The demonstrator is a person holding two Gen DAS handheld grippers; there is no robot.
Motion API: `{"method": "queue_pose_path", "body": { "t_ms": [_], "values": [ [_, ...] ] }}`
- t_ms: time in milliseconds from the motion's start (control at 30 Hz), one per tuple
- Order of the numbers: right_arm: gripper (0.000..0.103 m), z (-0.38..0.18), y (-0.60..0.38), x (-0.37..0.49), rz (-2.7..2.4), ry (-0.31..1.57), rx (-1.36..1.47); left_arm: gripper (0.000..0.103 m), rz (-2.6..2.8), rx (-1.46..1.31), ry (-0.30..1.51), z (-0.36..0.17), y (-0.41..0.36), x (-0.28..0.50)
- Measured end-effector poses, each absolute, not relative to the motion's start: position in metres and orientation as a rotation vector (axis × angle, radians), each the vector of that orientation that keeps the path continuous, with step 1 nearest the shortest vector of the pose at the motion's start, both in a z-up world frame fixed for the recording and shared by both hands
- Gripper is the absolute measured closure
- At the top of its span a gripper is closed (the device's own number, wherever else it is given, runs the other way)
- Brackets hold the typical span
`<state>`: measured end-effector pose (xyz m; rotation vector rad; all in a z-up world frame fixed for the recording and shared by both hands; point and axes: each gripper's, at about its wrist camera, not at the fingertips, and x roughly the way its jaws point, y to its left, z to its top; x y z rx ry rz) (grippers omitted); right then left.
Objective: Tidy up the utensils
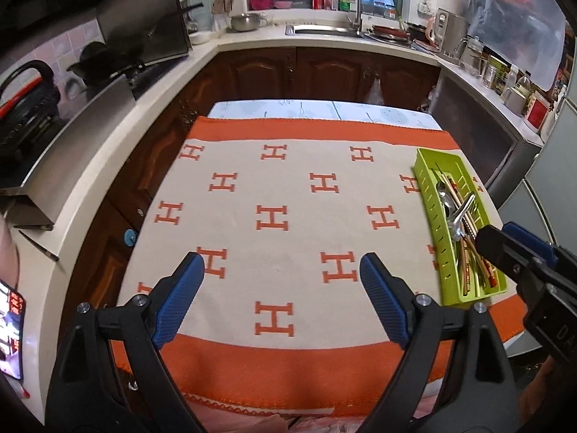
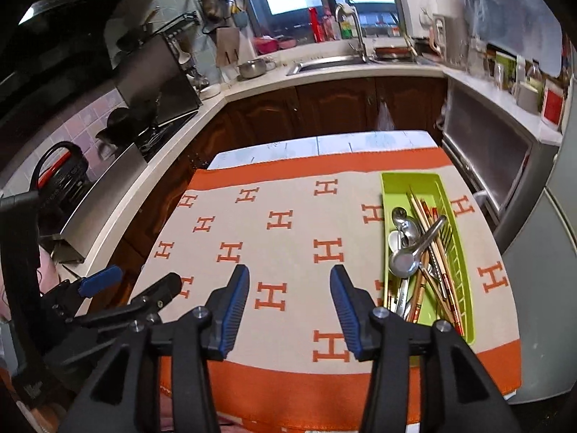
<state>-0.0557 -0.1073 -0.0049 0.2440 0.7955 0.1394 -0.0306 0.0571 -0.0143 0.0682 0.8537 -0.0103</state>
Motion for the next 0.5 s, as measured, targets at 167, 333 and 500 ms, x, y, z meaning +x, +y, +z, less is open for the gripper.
{"method": "queue_pose_path", "body": {
  "t_ms": [167, 333, 500],
  "values": [
    [0.056, -0.005, -0.097, -0.06, 0.149, 0.785, 0.213, 0.016, -0.005, 0.066, 0.803, -0.008, 0.059, -0.046],
    [0.056, -0.009, -0.094, -0.062, 0.157, 0.786, 0.226, 0.016, -0.006, 0.041, 0.795, -0.007, 0.065, -0.049],
    [0.056, -0.013, -0.092, -0.062, 0.165, 0.799, 0.233, 0.016, -0.01, 0.032, 0.801, -0.01, 0.067, -0.049]
  ]
}}
